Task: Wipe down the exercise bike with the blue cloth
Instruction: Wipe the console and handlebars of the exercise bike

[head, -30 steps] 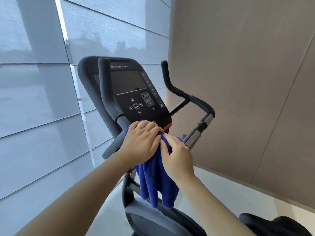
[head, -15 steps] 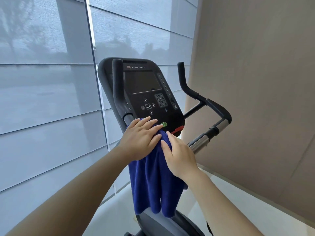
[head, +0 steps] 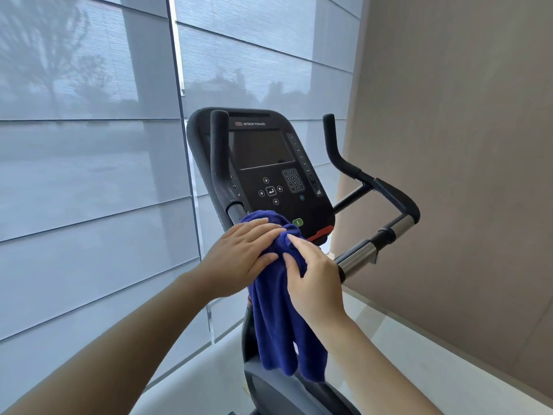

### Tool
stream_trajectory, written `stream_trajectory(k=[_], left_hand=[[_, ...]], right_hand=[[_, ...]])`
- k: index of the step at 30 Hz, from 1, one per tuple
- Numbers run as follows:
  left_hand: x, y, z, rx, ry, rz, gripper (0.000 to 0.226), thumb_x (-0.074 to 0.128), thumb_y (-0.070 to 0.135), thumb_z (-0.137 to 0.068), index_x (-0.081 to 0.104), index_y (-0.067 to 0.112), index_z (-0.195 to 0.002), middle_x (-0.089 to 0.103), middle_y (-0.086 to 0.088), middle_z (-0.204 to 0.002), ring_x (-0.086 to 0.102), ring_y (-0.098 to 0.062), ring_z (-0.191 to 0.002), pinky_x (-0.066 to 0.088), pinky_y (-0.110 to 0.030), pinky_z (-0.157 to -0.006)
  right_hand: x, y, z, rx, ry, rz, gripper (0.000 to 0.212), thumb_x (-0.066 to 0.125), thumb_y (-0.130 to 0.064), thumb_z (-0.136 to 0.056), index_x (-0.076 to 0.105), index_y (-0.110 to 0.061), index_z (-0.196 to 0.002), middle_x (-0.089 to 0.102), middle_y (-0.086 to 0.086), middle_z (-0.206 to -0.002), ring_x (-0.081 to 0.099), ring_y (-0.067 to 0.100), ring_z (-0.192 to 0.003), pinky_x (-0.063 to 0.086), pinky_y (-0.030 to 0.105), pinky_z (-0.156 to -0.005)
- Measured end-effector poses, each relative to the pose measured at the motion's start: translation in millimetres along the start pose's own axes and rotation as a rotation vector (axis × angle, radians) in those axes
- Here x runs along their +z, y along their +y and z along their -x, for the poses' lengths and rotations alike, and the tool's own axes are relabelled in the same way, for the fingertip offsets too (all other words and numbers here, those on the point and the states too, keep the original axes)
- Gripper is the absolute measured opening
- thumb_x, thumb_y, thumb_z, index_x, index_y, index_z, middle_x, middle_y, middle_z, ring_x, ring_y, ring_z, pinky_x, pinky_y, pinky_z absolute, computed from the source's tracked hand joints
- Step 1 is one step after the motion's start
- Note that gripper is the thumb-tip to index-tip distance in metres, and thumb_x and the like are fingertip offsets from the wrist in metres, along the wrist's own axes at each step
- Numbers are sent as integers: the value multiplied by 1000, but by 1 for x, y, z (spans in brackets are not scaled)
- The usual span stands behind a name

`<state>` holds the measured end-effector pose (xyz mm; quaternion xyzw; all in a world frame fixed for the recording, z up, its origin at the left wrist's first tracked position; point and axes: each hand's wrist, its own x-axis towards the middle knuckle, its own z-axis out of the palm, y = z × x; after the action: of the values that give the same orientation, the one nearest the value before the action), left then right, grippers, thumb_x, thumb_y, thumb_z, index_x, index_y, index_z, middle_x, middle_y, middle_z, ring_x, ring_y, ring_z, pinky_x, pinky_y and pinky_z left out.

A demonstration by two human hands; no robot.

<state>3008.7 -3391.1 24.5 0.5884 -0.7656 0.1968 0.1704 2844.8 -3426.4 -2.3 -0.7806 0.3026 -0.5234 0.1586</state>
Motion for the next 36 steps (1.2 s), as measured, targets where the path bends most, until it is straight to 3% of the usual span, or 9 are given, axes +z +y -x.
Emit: stream_trajectory(k=[3,8,13,20,22,25,27,30,36], left_hand=[[-1,-16,-7,22,-9,-6,57,13,53,-94,30,29,-143,34,12,-149,21,-8,-141,10,-23,-115],[-6,-42,-20,146,-41,-8,56,21,58,-94,31,29,-141,42,13,-141,32,-7,-132,20,-30,-114],[-5,-61,-31,286,26,-39,53,20,51,-96,41,21,-134,50,6,-129,46,-14,-115,23,-27,-108],[-11,-121,-52,323,140,-129,58,21,56,-94,45,18,-131,54,1,-120,52,-20,-106,29,-32,-95],[-17,-145,-60,304,193,-174,60,23,58,-92,46,17,-130,55,-1,-119,53,-22,-106,29,-34,-93],[-17,-178,-65,373,158,-206,70,24,67,-86,41,20,-135,51,-2,-130,50,-24,-117,32,-39,-99],[-8,-187,-64,444,97,-218,78,25,72,-83,31,22,-143,39,-1,-145,37,-22,-133,25,-43,-109],[10,-189,-72,460,62,-178,78,31,70,-85,16,25,-147,21,3,-154,11,-16,-144,-2,-46,-116],[7,-187,-84,530,73,-183,69,41,63,-86,31,21,-140,40,0,-141,32,-20,-134,0,-45,-116]], right_hand=[[4,-1,-9,-14,-129,96,38,48,-25,-95,48,-14,-132,57,-1,-129,50,11,-119,29,6,-94],[12,-6,-24,-35,-218,200,42,43,-40,-94,43,-16,-129,54,-3,-127,51,12,-113,39,19,-91],[21,-12,-31,49,-104,134,34,54,-26,-93,54,-18,-126,61,-5,-122,54,4,-107,30,-7,-80],[55,-37,-76,54,19,171,33,65,-16,-86,62,-18,-119,66,-3,-117,53,-4,-100,31,-6,-82],[69,-47,-95,37,17,187,37,65,-22,-86,58,-18,-123,62,-2,-122,52,1,-107,33,-2,-89],[95,-53,-107,80,-167,360,63,59,-45,-85,36,-19,-137,44,-2,-139,43,12,-123,38,28,-104],[111,-51,-104,187,-286,541,77,54,-53,-85,16,-20,-143,34,-1,-148,45,20,-125,42,37,-97],[126,-47,-102,207,-213,738,73,53,-47,-89,13,-17,-142,46,2,-139,60,24,-106,47,31,-74],[138,-49,-98,210,-37,833,48,56,-46,-87,37,-17,-119,63,2,-110,65,21,-92,38,22,-61]])
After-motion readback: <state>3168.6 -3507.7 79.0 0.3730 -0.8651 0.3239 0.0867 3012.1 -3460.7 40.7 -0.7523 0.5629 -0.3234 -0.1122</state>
